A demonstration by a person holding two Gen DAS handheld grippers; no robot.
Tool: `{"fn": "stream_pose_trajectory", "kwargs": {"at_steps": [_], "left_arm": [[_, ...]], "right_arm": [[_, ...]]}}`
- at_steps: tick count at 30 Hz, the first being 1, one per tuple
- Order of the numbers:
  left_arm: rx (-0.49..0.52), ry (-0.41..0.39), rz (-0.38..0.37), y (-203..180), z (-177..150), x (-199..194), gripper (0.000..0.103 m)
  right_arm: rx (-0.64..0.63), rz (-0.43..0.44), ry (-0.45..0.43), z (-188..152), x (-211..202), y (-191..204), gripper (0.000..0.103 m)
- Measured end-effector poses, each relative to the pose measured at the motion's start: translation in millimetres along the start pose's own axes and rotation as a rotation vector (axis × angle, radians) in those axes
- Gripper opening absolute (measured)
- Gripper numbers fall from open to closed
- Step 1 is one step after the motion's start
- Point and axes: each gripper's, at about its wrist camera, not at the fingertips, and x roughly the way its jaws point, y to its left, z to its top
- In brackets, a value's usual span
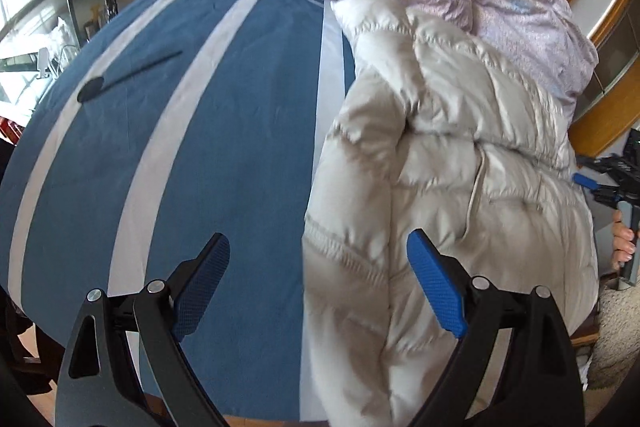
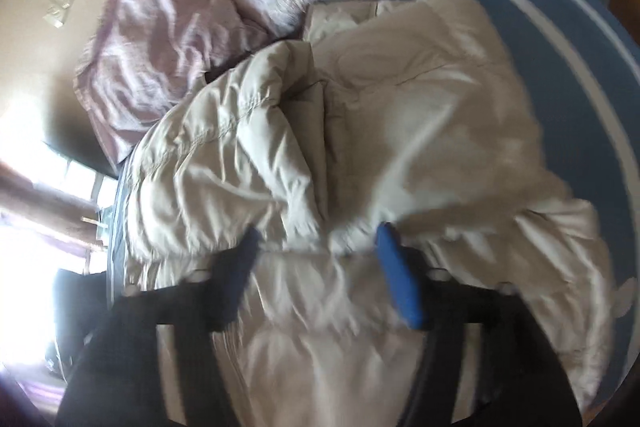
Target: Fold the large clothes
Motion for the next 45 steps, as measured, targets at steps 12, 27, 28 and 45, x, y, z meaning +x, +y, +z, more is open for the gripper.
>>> {"fn": "stream_pose_trajectory", "kwargs": {"at_steps": [12, 27, 28, 45], "left_arm": [[-0.053, 0.121, -0.187, 10.1, -26.5, 7.4, 0.091], [-0.126, 0.173, -0.364, 2.3, -55.4, 4.4, 0.083], [-0.131, 0.179, -0.387, 0.2, -58.3, 4.9, 0.082], [-0.215, 0.156, -0.448, -5.8, -79.2, 7.5, 0.05]], "right_arm": [[0.117, 0.018, 0.045, -81.4, -93.7, -119.3, 0.083], [0.219, 0.197, 0.122, -133.9, -74.0, -182.1, 0.078], [0.209, 0.214, 0.137, -134.6, -70.2, -180.8, 0.077], [0.2, 0.35, 0.155, -148.6, -56.6, -184.2, 0.059]]}}
